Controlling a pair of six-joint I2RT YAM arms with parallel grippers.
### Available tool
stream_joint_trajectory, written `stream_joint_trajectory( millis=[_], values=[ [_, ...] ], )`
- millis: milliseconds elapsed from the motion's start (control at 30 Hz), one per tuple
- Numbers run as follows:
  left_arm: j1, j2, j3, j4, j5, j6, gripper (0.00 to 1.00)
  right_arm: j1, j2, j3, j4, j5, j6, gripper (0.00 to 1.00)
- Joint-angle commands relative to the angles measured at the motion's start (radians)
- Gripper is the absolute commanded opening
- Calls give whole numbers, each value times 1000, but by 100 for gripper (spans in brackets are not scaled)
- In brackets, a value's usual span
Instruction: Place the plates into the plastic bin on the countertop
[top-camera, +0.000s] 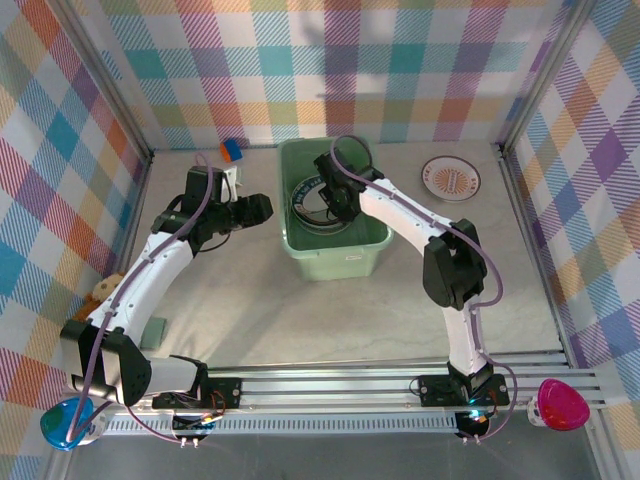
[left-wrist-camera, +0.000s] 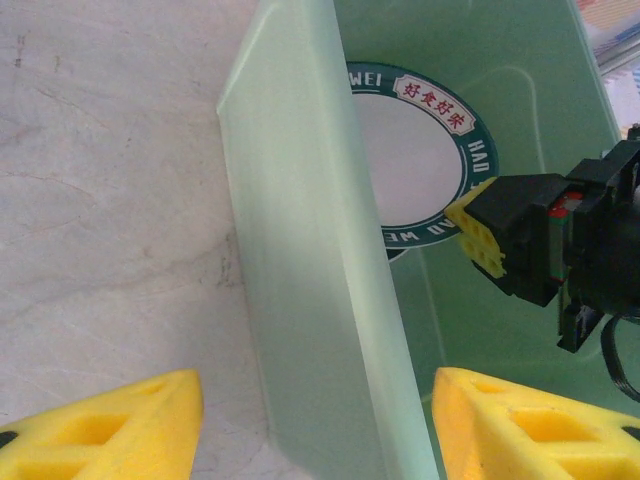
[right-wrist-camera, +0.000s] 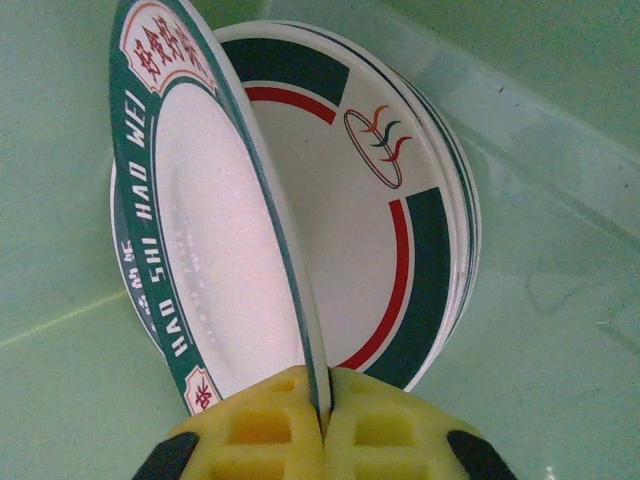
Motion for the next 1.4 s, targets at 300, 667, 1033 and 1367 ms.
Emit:
stream_joint_trajectory(
  millis=[300, 667, 1033, 1367],
  values=[
    [17, -62, -11, -19, 15, 14, 62, 16, 52, -13, 21, -53, 146, 14],
    [16, -87, -15, -29, 15, 7, 62, 15, 63, -17, 27, -63, 157, 62],
    [17, -117, -21, -32, 19, -6, 62, 14, 6, -21, 62, -19, 58, 99],
    [17, -153, -38, -30, 33, -41, 62, 18, -144, -224, 263, -67, -24, 99]
  ],
)
